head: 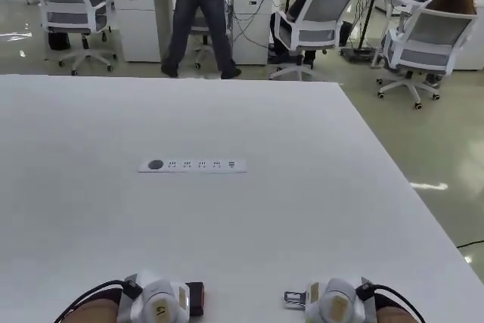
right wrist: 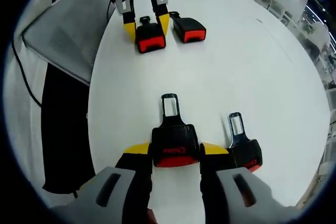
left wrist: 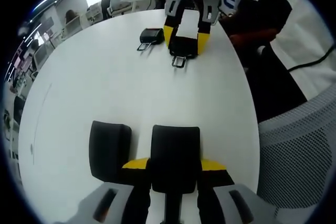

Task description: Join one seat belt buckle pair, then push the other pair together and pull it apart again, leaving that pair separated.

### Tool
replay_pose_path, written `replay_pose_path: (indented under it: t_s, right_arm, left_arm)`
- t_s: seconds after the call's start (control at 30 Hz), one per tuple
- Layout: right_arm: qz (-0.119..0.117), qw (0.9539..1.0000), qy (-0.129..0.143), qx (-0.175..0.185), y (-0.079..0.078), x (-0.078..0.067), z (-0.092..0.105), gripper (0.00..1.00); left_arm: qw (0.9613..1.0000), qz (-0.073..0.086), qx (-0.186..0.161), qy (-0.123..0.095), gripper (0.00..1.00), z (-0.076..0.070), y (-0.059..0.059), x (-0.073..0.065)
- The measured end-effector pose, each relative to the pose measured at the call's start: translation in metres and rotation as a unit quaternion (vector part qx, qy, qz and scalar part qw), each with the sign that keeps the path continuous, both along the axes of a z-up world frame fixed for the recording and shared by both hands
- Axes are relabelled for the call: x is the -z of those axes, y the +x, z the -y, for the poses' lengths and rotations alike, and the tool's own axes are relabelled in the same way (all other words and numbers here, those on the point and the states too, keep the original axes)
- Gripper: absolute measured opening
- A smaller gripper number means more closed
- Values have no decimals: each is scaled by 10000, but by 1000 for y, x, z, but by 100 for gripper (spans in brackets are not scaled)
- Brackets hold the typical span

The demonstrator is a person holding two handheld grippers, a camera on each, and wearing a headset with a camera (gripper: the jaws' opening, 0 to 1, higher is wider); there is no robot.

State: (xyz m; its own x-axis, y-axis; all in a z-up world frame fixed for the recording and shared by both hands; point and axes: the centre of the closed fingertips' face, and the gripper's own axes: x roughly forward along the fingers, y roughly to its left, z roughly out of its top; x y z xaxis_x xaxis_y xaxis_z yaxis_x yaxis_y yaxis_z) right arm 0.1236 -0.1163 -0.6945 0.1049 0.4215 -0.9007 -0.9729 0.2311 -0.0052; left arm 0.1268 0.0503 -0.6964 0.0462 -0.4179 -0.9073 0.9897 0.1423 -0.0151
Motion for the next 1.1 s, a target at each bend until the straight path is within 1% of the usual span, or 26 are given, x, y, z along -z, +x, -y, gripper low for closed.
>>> replay_pose_path:
  t_s: [0.1,0.13,0.17,0.23,0.43,0.57,0.83,0.87,0.93,1.1]
  right_arm:
    - [37,9999,91,-52,3,0,-14,33]
    - [51,9999,122,-83,0,0,-21,33]
    - [54,9999,130,-89,0,0,-23,33]
    - [61,9998,172,-83,3,0,-30,33]
    - [71,9993,366,-27,2,3,-56,33]
    - [130,9989,436,-80,0,3,-73,33]
    - [172,9984,524,-84,1,0,-89,33]
    - [157,9986,506,-80,4,1,-88,33]
    - [151,9985,518,-102,3,2,-88,33]
    - [271,9983,445,-279,2,0,-88,33]
  left_arm:
    - [10000,3,0,-9,34,1,0,-1]
    - [10000,3,2,-7,34,1,1,0]
    - [10000,3,1,-5,34,0,1,0]
    - [10000,5,6,0,34,0,1,0]
    - [10000,8,-5,-19,34,0,2,-1]
    - [10000,5,-14,-29,34,0,2,-2]
    - [10000,1,33,-9,34,0,2,-2]
    - [10000,-2,29,-10,34,0,2,-2]
    - [10000,-3,38,-16,34,0,2,-3]
    - [10000,-11,77,24,34,-1,2,-2]
